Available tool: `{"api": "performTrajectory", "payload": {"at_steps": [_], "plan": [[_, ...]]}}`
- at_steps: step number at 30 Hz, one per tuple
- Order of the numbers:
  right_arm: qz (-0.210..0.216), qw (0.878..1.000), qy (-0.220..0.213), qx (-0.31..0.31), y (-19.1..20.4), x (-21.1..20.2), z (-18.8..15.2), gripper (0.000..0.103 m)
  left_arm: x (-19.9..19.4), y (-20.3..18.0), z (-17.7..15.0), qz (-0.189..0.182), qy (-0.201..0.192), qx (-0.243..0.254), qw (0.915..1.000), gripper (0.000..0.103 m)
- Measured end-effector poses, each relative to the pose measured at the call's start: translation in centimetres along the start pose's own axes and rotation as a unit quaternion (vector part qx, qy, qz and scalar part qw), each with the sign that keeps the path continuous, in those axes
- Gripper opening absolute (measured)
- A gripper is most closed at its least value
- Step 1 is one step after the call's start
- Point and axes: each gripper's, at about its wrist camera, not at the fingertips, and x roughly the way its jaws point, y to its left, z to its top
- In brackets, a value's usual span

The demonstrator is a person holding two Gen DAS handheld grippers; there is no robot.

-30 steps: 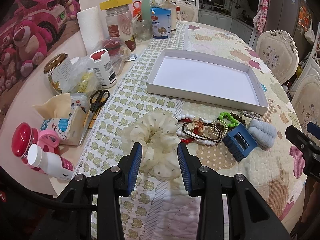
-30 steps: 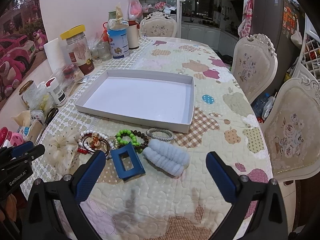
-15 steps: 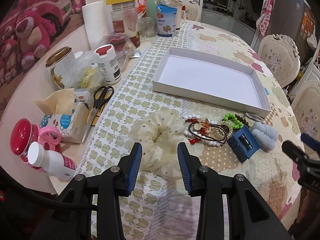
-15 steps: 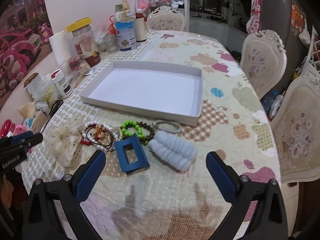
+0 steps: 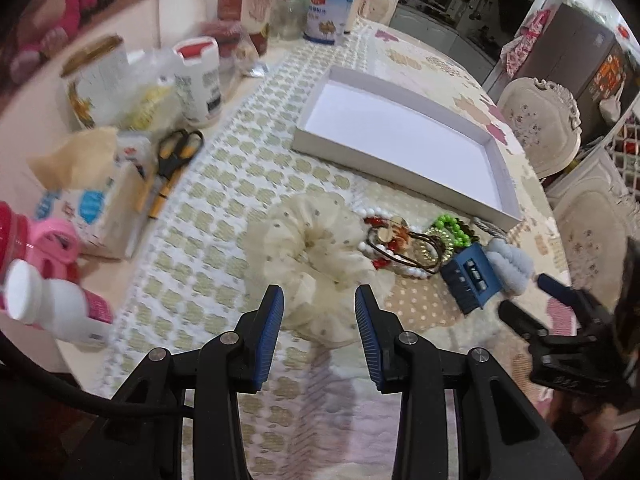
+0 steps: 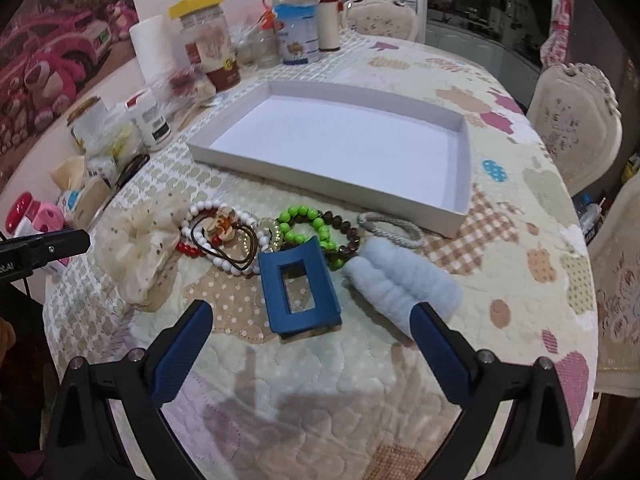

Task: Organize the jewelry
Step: 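Grasp the scrunchie with the left gripper while the right gripper grasps the blue claw clip, then carry both items into the white tray and open both grippers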

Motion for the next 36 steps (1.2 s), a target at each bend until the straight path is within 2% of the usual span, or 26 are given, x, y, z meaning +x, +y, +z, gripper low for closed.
{"api": "performTrajectory", "payload": {"at_steps": [1, 3, 5, 9, 11, 15, 18, 19, 20, 22, 24, 26, 32, 36], "plan": [[0.001, 1.000, 0.003, -0.004, 0.1, 0.4, 0.1, 0.101, 0.4, 0.1, 0.1, -0.015, 0.007, -0.009, 0.9998, 0.030], [0.001, 1.000, 0.008, -0.012, 0.2, 1.2, 0.2, 0.101, 1.1, 0.1, 0.4, -0.029, 0.013, -0.020, 0.9993, 0.042], [0.002, 1.000, 0.011, -0.020, 0.3, 1.8, 0.3, 0.101, 1.9, 0.1, 0.8, -0.029, 0.014, -0.027, 0.9991, 0.043], [0.002, 0.999, 0.014, -0.037, 0.5, 2.9, 0.7, 0.100, 3.0, 0.8, 1.4, -0.002, 0.016, -0.045, 0.9989, 0.043], [0.005, 0.999, 0.019, -0.040, 0.5, 3.5, 0.8, 0.090, 3.5, 1.3, 1.6, 0.012, 0.016, -0.053, 0.9984, 0.043], [0.005, 0.998, 0.027, -0.047, 0.6, 4.8, 1.1, 0.080, 5.1, 2.1, 1.8, 0.032, 0.028, -0.057, 0.9975, 0.043], [0.013, 0.998, 0.030, -0.049, 0.6, 5.4, 1.1, 0.064, 6.3, 2.2, 1.7, 0.043, 0.039, -0.059, 0.9966, 0.043], [0.021, 0.998, 0.032, -0.049, 0.7, 5.5, 1.2, 0.052, 6.6, 2.3, 1.7, 0.044, 0.043, -0.061, 0.9963, 0.043], [0.032, 0.998, 0.034, -0.048, 0.7, 5.7, 1.2, 0.051, 7.0, 2.4, 1.6, 0.041, 0.046, -0.063, 0.9961, 0.042], [0.033, 0.998, 0.030, -0.049, 0.7, 5.6, 1.1, 0.050, 7.3, 2.6, 1.4, 0.037, 0.046, -0.065, 0.9961, 0.030], [0.042, 0.998, 0.030, -0.046, 0.7, 5.5, 1.0, 0.048, 7.3, 2.8, 1.5, 0.048, 0.045, -0.060, 0.9960, 0.013], [0.059, 0.997, 0.026, -0.035, 0.5, 4.8, 1.0, 0.047, 6.8, 3.0, 1.5, 0.032, 0.043, -0.064, 0.9965, 0.006], [0.096, 0.995, -0.002, -0.010, 0.1, 1.5, 1.5, 0.047, 3.6, 2.3, 2.1, 0.002, 0.019, -0.055, 0.9983, 0.003], [0.101, 0.995, -0.026, -0.002, -0.2, -0.7, 2.5, 0.047, 1.4, 1.4, 3.2, -0.016, -0.005, -0.045, 0.9988, 0.003]]}}
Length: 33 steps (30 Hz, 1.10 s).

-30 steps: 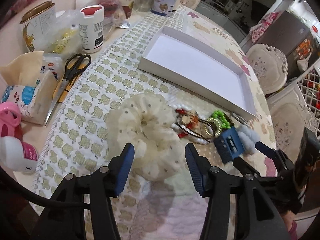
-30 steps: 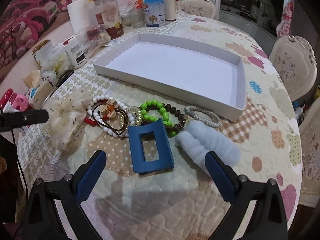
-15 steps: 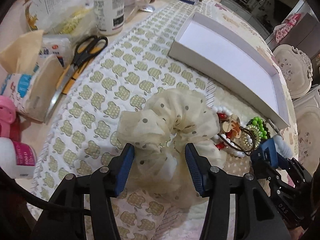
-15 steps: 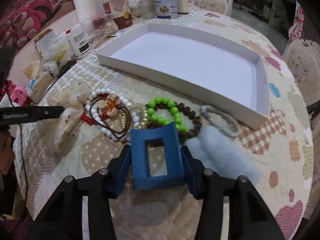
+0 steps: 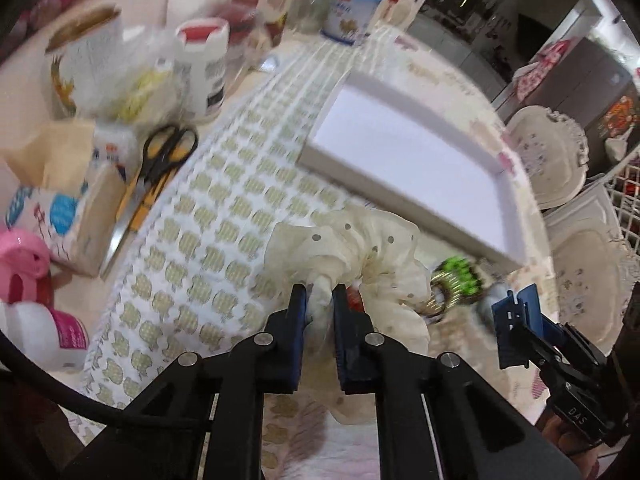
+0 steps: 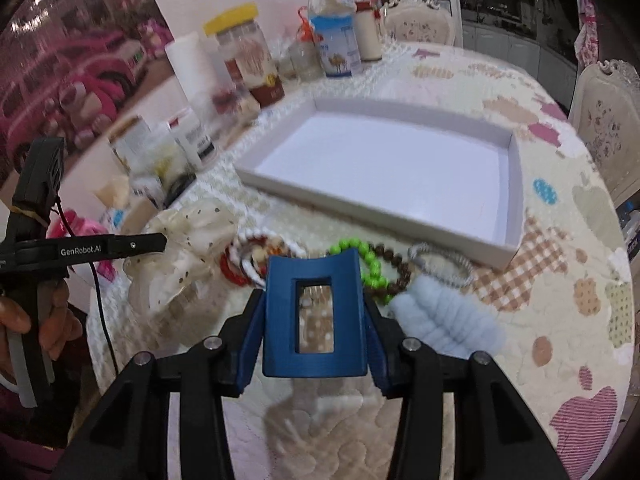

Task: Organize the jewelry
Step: 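Carry both items into the white tray and open both grippers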

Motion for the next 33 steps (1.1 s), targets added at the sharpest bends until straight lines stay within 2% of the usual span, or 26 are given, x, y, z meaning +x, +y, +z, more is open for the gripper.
{"api": "performTrajectory", "payload": {"at_steps": [8, 11, 15, 19, 25, 33], "plan": [[-0.037, 0.999, -0.036, 0.017, -2.4, -1.7, 3.6, 0.047, -0.5, -3.6, 5.4, -0.008, -0.042, 0.025, 0.9988, 0.003], [-0.054, 0.998, -0.035, 0.027, -4.0, -1.2, 4.9, 0.048, 0.7, -4.9, 7.9, -0.006, -0.046, 0.028, 0.9985, 0.003], [-0.071, 0.997, -0.026, 0.034, -6.2, 0.4, 6.5, 0.048, 3.2, -6.5, 10.7, 0.017, -0.052, 0.033, 0.9980, 0.003], [-0.083, 0.996, -0.025, 0.036, -8.4, 2.5, 8.0, 0.048, 6.9, -7.3, 12.8, 0.042, -0.038, 0.029, 0.9980, 0.003], [-0.082, 0.996, -0.005, 0.038, -10.6, 6.0, 9.0, 0.048, 11.3, -7.3, 13.9, 0.085, -0.021, 0.027, 0.9958, 0.003], [-0.082, 0.995, 0.022, 0.046, -12.5, 9.0, 8.7, 0.048, 13.9, -7.0, 13.5, 0.125, -0.001, 0.026, 0.9919, 0.004]]}}
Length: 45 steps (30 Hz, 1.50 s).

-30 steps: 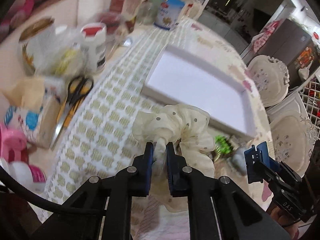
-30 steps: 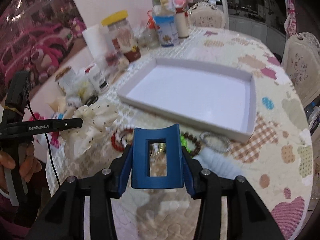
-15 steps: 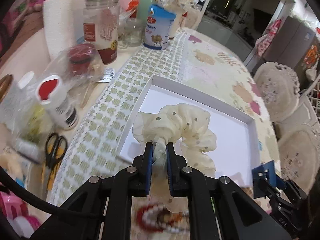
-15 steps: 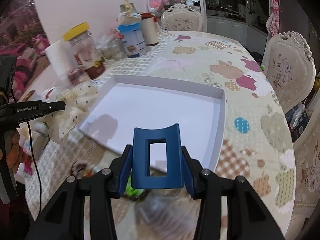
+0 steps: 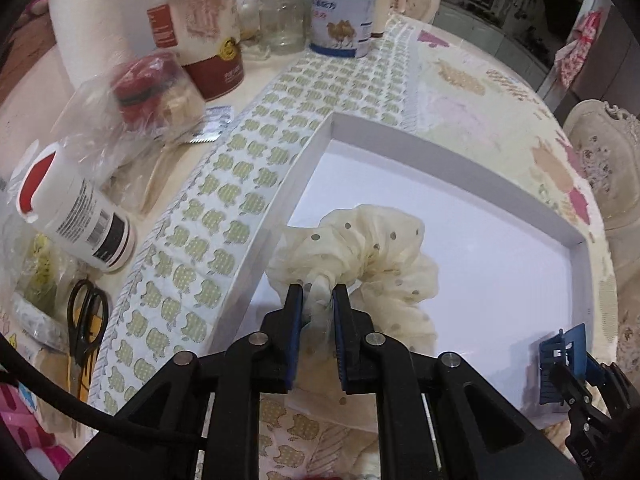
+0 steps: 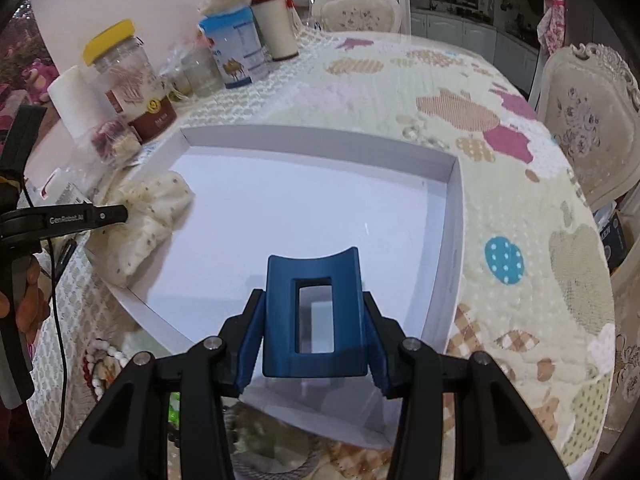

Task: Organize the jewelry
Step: 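Carry both items into the white tray and open both grippers, then withdraw both grippers back toward the remaining bracelets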

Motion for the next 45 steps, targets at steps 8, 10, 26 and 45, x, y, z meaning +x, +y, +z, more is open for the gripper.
{"api": "performTrajectory", "payload": {"at_steps": [8, 10, 26, 45], "plan": [[-0.001, 1.000, 0.022, -0.005, -0.1, 0.6, -1.4, 0.051, 0.5, 0.6, -2.2, 0.000, 0.019, -0.007, 0.9998, 0.023], [0.001, 1.000, 0.015, -0.003, 0.1, 0.2, -1.4, 0.055, 0.0, 0.6, -2.4, -0.002, 0.013, -0.009, 0.9999, 0.024], [0.003, 0.999, -0.053, -0.002, 2.6, -6.5, -0.8, 0.066, -6.8, 1.2, -3.3, 0.003, -0.062, -0.001, 0.9981, 0.027], [0.006, 0.998, -0.068, -0.001, 8.0, -11.5, -5.9, 0.068, -13.1, 1.8, -10.1, -0.016, -0.087, 0.032, 0.9956, 0.033]]}}
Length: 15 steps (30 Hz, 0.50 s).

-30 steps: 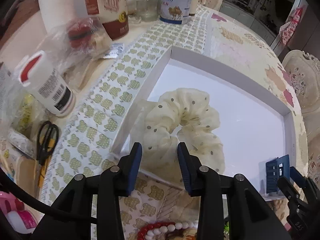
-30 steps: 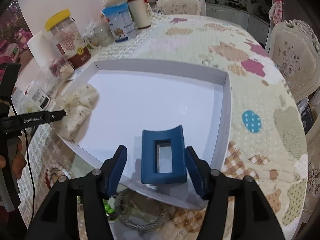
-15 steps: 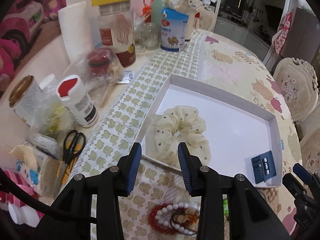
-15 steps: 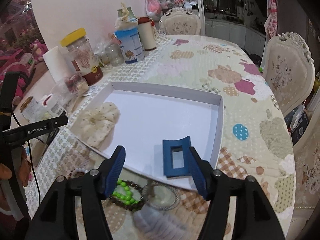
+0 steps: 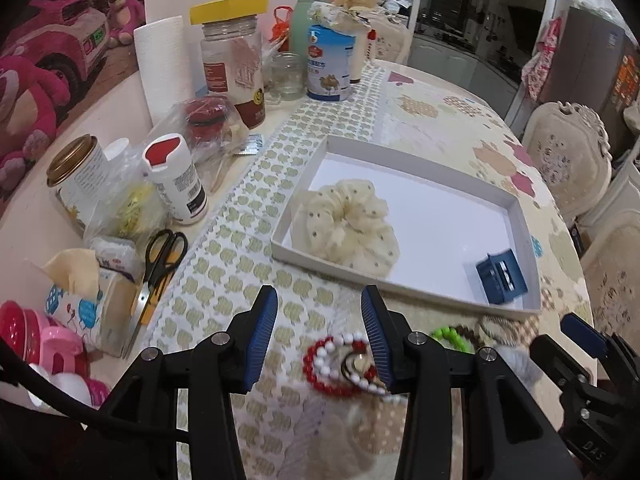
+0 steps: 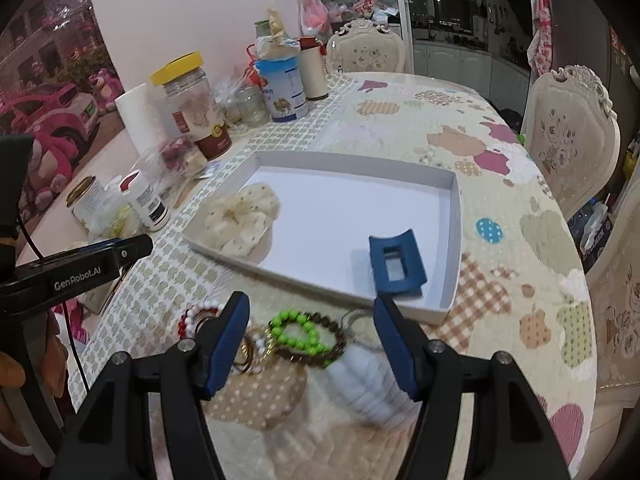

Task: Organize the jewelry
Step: 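Withdraw both grippers back toward the remaining bracelets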

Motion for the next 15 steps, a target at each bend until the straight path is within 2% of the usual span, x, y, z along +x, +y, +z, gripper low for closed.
{"api": "performTrajectory", "payload": {"at_steps": [15], "plan": [[-0.004, 1.000, -0.016, -0.003, 2.5, -3.4, -1.9, 0.070, -4.5, 0.4, -2.8, -0.012, -0.031, 0.029, 0.9990, 0.033]]}}
